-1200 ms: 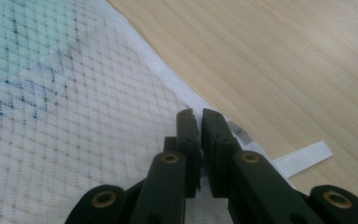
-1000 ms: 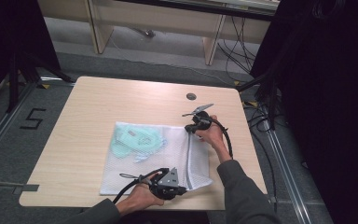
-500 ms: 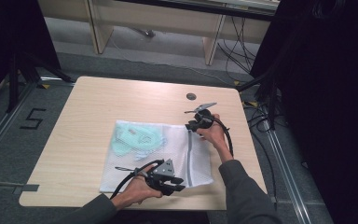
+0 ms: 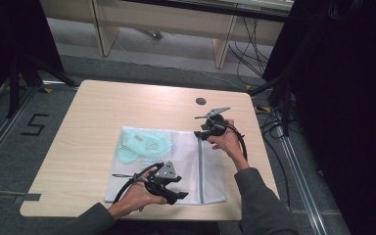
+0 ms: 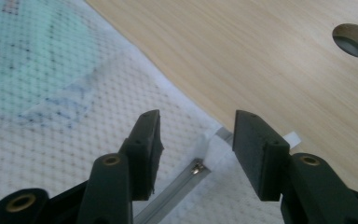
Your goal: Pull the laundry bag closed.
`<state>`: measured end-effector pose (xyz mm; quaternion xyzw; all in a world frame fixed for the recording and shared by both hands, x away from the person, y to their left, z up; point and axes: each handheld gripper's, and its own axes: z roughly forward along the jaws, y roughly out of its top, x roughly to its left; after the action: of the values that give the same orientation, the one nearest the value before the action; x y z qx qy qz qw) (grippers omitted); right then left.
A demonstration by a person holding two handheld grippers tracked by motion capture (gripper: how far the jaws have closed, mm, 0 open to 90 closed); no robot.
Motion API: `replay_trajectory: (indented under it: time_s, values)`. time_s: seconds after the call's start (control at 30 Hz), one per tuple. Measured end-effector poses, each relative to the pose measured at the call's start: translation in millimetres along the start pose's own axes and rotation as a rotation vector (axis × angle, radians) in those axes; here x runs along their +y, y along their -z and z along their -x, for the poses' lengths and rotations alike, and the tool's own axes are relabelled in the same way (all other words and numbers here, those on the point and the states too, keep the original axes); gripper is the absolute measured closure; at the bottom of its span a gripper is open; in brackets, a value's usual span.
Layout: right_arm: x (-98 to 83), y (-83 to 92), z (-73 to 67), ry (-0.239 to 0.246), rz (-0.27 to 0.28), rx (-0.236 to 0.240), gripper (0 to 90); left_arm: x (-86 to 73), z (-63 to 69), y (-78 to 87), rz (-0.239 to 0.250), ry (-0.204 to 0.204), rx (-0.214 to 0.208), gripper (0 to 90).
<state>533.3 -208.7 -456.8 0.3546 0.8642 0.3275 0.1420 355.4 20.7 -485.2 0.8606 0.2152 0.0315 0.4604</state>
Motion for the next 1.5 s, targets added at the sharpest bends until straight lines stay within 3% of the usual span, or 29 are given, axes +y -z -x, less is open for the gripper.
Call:
replay_trajectory:
  time_s: [0.07,0.13,0.17,0.3,0.47,0.53,0.6,0.63,0.67,0.7,0.73,0.83,0.87,0.9,1.0,1.07,1.13,1.2,1.23,1.3,1.33,1.37,1.43,1.5]
  values:
    - [-0.2,3.3,-6.6,-0.004,-0.003,-0.001,49.4,-0.8,-3.5,5.7,0.015,0.005,0.026,36.7]
    - [-0.1,6.1,-11.4,0.02,-0.004,0.002,47.9,-1.2,-8.4,12.8,0.031,0.02,0.05,36.1]
    - [0.2,7.4,-13.2,0.057,0.011,0.021,47.8,-1.3,-10.2,14.9,0.031,0.025,0.058,35.8]
    - [-3.6,7.5,-21.8,0.066,0.022,0.028,46.8,-4.7,-15.0,21.6,0.031,0.037,0.098,34.8]
    - [-8.3,13.1,-30.4,0.062,-0.023,0.013,45.2,-10.0,-18.0,29.1,0.017,0.058,0.116,33.4]
    - [-10.9,14.7,-33.0,0.088,-0.001,0.024,45.1,-12.1,-19.7,33.6,0.02,0.056,0.134,33.1]
    - [-13.3,17.0,-35.6,0.084,-0.005,0.031,44.6,-13.3,-22.9,38.5,0.022,0.05,0.152,31.8]
    - [-13.7,19.3,-35.7,0.095,-0.022,0.039,44.4,-14.0,-23.2,40.9,0.023,0.07,0.16,31.7]
    - [-15.9,18.8,-38.1,0.085,0.003,0.028,44.2,-14.3,-24.6,42.9,0.029,0.074,0.167,31.7]
    - [-16.9,20.5,-38.8,0.089,0.0,0.027,43.9,-14.6,-26.6,45.3,0.033,0.056,0.174,31.7]
    - [-17.5,23.2,-39.0,0.099,-0.015,0.034,43.4,-15.1,-26.0,47.0,0.035,0.076,0.182,31.6]
    - [-22.2,25.0,-42.5,0.09,0.015,0.037,43.0,-15.7,-28.4,53.6,0.024,0.051,0.199,31.3]
    - [-22.8,28.7,-42.5,0.094,-0.012,0.044,42.9,-16.4,-28.3,53.9,0.045,0.068,0.196,30.9]
    - [-25.3,27.9,-43.6,0.092,0.007,0.039,42.7,-17.1,-28.2,56.2,0.038,0.075,0.2,30.7]
    - [-31.5,30.5,-45.6,0.074,0.009,0.052,41.9,-19.2,-29.9,61.1,0.036,0.069,0.21,30.7]
    - [-33.4,31.5,-43.0,0.101,0.012,0.052,41.5,-20.4,-31.0,65.1,0.024,0.073,0.211,30.6]
    - [-36.1,33.7,-42.7,0.092,0.017,0.053,41.5,-21.0,-30.7,66.4,0.044,0.074,0.22,30.2]
    - [-38.3,36.6,-43.4,0.078,0.008,0.068,41.1,-21.7,-32.1,71.0,0.022,0.06,0.22,30.0]
    - [-39.3,36.6,-42.6,0.09,0.02,0.071,41.0,-23.1,-30.1,70.6,0.042,0.085,0.239,30.0]
    - [-40.3,39.0,-42.4,0.102,0.0,0.086,40.9,-24.4,-32.0,74.0,0.024,0.049,0.241,29.8]
    - [-42.3,37.6,-45.0,0.09,0.017,0.072,40.9,-25.7,-30.5,73.8,0.037,0.064,0.252,29.5]
    - [-42.6,38.6,-45.4,0.093,0.001,0.079,40.9,-26.9,-31.7,75.2,0.033,0.053,0.249,29.0]
    - [-44.1,38.2,-46.8,0.1,0.001,0.075,40.9,-28.6,-30.3,75.7,0.045,0.092,0.26,28.3]
    - [-44.6,37.4,-47.2,0.111,-0.006,0.071,40.6,-30.2,-31.3,80.0,0.027,0.072,0.277,28.3]
